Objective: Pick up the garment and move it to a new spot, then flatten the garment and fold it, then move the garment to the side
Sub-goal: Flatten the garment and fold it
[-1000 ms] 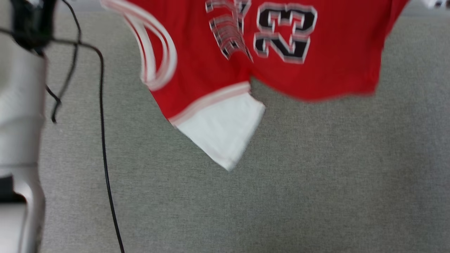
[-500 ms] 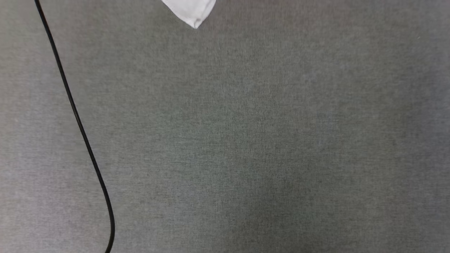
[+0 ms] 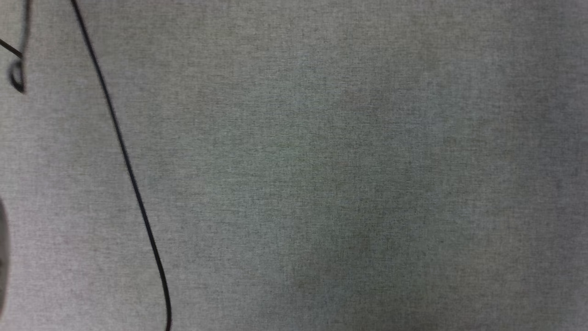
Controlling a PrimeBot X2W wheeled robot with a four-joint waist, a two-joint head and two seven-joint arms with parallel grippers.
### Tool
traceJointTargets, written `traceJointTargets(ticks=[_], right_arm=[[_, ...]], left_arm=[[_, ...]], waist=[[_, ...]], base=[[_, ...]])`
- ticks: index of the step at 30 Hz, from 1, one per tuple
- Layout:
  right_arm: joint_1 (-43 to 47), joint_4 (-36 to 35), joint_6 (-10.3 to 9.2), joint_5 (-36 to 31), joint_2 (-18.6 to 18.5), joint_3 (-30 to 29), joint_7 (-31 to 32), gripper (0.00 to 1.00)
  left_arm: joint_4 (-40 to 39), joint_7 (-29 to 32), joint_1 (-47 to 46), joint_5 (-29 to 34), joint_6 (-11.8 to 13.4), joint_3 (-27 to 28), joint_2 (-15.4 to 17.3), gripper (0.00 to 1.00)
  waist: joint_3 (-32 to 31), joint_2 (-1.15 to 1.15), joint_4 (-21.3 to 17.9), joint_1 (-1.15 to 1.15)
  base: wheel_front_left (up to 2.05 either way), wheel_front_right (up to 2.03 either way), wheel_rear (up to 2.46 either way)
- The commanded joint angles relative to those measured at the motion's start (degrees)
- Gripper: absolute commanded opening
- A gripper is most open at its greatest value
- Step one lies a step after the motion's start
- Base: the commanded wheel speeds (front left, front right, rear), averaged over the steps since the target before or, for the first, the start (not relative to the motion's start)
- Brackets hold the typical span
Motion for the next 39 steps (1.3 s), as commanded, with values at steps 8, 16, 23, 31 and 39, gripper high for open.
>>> traceJointTargets(ticks=[8, 16, 23, 31, 39], right_arm=[[13.6, 0.3, -0.07, 2.3, -2.1, 2.9, -3.1, 0.0], [32.9, -2.1, -0.08, 8.4, -5.1, 5.8, -5.4, 0.0], [51.7, -9.5, -0.09, 12.6, -7.7, 5.7, -6.0, 0.0], [73.4, -21.9, -0.11, 14.1, -7.7, 0.6, -3.5, 0.0], [92.3, -36.2, -0.11, 12.8, -4.4, -5.0, 2.2, 0.0]], left_arm=[[-2.0, -1.7, 15.8, -8.6, -0.1, -4.9, -2.3, 0.0], [-6.5, -3.0, 36.3, -13.4, -0.1, -8.9, -2.5, 0.0], [-10.9, -3.3, 52.1, -13.1, 0.8, -9.1, -1.9, 0.0], [-21.3, -3.1, 70.7, -13.3, 5.9, -8.0, -0.5, 0.0], [-37.6, 2.8, 87.6, -15.7, 14.3, -7.7, 2.0, 0.0]], waist=[[-3.9, 0.0, 2.2, -0.01], [-12.4, 0.0, 3.4, -0.01], [-20.3, 0.0, 3.9, -0.01], [-29.2, 0.0, 4.3, -0.01], [-35.2, 0.0, 5.5, -0.01]], base=[[0.0, 0.0, 0.0], [0.0, 0.0, 0.0], [0.0, 0.0, 0.0], [0.0, 0.0, 0.0], [0.0, 0.0, 0.0]])
